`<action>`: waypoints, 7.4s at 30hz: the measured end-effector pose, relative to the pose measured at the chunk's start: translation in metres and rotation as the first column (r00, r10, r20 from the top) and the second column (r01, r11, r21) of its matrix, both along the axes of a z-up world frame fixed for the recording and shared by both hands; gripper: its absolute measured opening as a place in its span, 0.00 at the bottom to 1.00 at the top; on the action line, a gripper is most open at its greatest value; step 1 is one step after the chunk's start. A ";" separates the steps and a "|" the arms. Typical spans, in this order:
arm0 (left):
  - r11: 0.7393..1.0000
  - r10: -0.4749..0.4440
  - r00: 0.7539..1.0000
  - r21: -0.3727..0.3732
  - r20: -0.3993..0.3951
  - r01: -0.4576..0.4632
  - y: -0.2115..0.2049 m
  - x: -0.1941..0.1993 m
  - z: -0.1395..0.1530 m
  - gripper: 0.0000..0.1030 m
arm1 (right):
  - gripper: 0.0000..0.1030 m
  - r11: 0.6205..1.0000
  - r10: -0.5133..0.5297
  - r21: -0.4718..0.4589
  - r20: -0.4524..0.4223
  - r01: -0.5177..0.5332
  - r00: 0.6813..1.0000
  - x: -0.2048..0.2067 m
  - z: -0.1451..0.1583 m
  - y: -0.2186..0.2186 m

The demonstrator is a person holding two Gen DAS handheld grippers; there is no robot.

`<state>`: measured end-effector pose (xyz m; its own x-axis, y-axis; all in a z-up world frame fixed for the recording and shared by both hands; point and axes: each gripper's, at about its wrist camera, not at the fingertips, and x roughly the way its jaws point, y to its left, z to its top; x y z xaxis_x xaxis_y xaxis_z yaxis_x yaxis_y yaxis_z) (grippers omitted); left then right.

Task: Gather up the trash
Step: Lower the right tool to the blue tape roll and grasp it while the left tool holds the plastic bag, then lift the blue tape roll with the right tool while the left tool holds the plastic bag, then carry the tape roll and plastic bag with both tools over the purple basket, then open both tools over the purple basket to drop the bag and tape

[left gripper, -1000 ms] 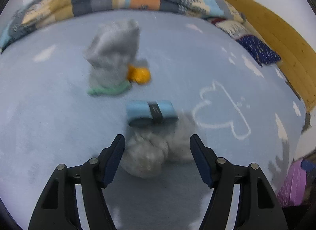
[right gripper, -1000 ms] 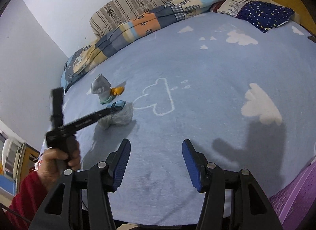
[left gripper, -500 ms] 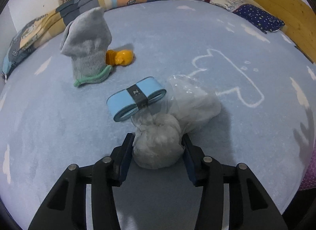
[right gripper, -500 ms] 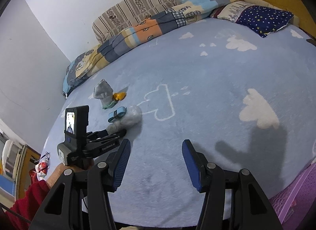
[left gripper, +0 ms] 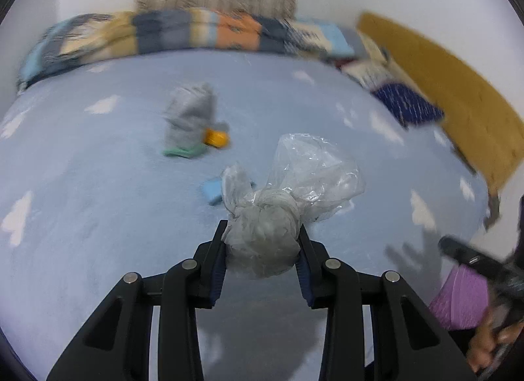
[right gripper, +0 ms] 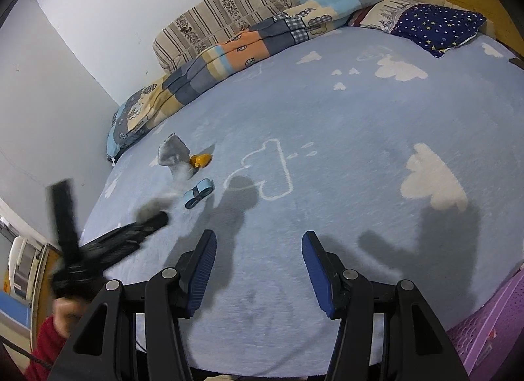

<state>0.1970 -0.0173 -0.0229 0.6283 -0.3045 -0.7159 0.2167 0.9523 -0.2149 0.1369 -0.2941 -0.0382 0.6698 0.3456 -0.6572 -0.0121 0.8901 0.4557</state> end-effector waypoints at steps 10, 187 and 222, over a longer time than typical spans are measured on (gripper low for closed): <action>0.980 0.200 0.978 0.007 0.065 -0.201 0.056 0.004 0.022 0.35 | 0.56 0.991 0.119 -0.060 -0.030 -0.120 0.992 0.017 -0.003 0.038; 0.873 -0.482 0.852 0.031 0.204 0.486 -0.187 -0.113 0.065 0.35 | 0.33 0.939 -0.339 0.026 0.232 0.343 0.911 -0.161 0.082 -0.135; 0.629 -0.775 0.632 0.127 0.017 0.767 -0.354 -0.192 0.050 0.64 | 0.45 0.772 -0.631 0.131 0.028 0.622 0.776 -0.272 0.018 -0.250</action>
